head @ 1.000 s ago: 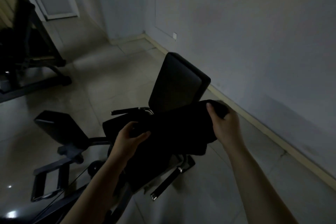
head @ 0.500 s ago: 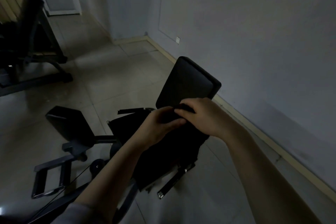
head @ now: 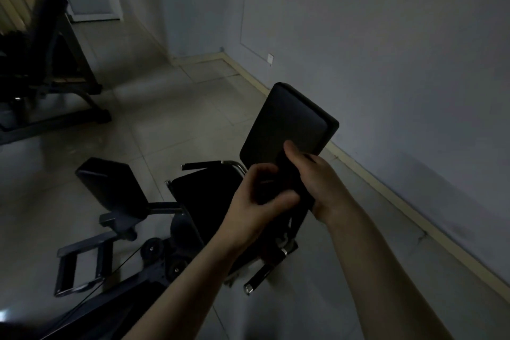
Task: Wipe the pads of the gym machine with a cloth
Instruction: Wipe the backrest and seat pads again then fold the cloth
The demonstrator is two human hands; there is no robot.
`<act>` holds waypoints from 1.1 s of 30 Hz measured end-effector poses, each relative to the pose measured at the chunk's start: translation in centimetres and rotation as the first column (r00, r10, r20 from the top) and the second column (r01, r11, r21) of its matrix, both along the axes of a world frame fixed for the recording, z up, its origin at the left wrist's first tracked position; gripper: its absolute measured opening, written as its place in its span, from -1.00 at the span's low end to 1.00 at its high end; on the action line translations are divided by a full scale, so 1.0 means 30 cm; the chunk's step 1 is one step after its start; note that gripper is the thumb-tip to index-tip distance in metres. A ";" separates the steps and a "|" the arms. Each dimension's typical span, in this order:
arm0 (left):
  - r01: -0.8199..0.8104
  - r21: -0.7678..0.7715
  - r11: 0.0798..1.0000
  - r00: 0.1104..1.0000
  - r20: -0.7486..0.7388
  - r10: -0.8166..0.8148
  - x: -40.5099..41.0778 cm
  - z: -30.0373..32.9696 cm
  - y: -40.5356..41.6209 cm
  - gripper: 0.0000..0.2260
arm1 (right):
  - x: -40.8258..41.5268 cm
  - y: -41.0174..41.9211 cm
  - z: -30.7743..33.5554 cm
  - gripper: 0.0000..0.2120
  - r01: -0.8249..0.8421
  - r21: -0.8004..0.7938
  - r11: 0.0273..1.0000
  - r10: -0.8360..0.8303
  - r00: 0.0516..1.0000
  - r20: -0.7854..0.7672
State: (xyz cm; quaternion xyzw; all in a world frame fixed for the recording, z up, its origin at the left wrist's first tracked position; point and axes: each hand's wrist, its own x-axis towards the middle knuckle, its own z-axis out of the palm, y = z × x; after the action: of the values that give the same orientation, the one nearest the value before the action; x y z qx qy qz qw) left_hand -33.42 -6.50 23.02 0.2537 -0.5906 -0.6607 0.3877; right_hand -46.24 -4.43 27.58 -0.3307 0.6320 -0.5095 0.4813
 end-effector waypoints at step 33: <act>-0.153 0.446 0.882 0.987 0.020 0.161 -0.002 -0.060 0.059 -0.74 | -0.008 0.069 -0.081 -0.62 0.127 -0.039 0.991 -0.117 0.975 0.191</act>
State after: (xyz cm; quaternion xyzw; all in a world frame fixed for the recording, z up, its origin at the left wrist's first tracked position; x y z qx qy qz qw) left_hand -33.48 -4.73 21.21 0.3771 -0.3974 -0.7470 0.3766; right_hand -46.48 -2.37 25.17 -0.2538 0.5893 -0.5832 0.4982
